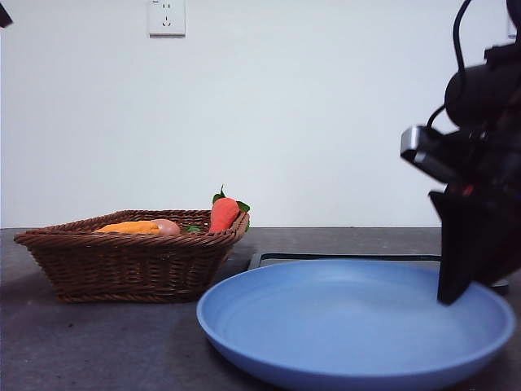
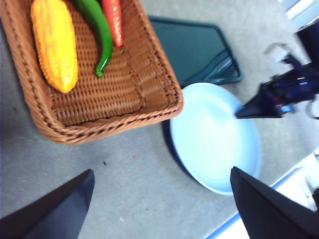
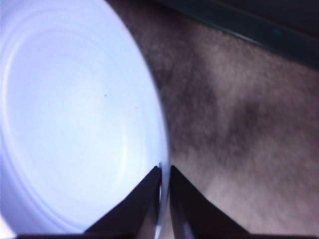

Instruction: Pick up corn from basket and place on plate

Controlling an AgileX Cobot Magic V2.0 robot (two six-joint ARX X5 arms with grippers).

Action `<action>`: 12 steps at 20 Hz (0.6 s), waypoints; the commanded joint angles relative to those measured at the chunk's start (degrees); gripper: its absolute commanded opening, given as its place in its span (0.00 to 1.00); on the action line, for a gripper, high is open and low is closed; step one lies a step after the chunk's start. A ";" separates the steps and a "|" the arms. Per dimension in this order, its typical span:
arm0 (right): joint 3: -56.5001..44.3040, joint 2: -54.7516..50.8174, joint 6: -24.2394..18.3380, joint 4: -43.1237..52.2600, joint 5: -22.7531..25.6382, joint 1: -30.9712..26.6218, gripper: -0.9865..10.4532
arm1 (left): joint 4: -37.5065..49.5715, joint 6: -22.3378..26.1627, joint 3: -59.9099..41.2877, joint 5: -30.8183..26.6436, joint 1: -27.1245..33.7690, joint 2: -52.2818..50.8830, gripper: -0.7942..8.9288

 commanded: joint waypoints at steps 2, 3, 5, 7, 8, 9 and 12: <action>4.61 -4.79 -0.72 -3.63 -0.02 -0.28 0.09 | 3.13 -0.28 4.17 -4.42 -2.38 4.39 0.54; 6.10 -6.60 -0.81 -5.14 0.00 -0.59 0.09 | 4.55 -0.59 5.66 -6.05 -3.56 6.38 0.54; 8.63 -9.81 -0.96 -7.48 0.00 -1.22 0.09 | 6.32 -0.72 8.96 -9.88 -5.99 10.91 0.54; 11.02 -12.46 -0.94 -9.53 0.02 -1.68 0.09 | 7.43 -0.70 12.57 -15.34 -8.87 16.31 0.54; 11.93 -13.66 -0.96 -10.34 0.02 -2.08 0.09 | 7.72 -0.17 14.47 -18.34 -10.40 19.37 0.54; 12.57 -14.82 -0.94 -10.86 0.00 -2.56 0.09 | 7.89 0.24 16.37 -21.40 -11.80 22.56 0.54; 13.86 -17.22 -0.87 -12.22 0.00 -4.31 0.09 | 7.78 1.44 22.47 -30.01 -15.19 32.92 0.54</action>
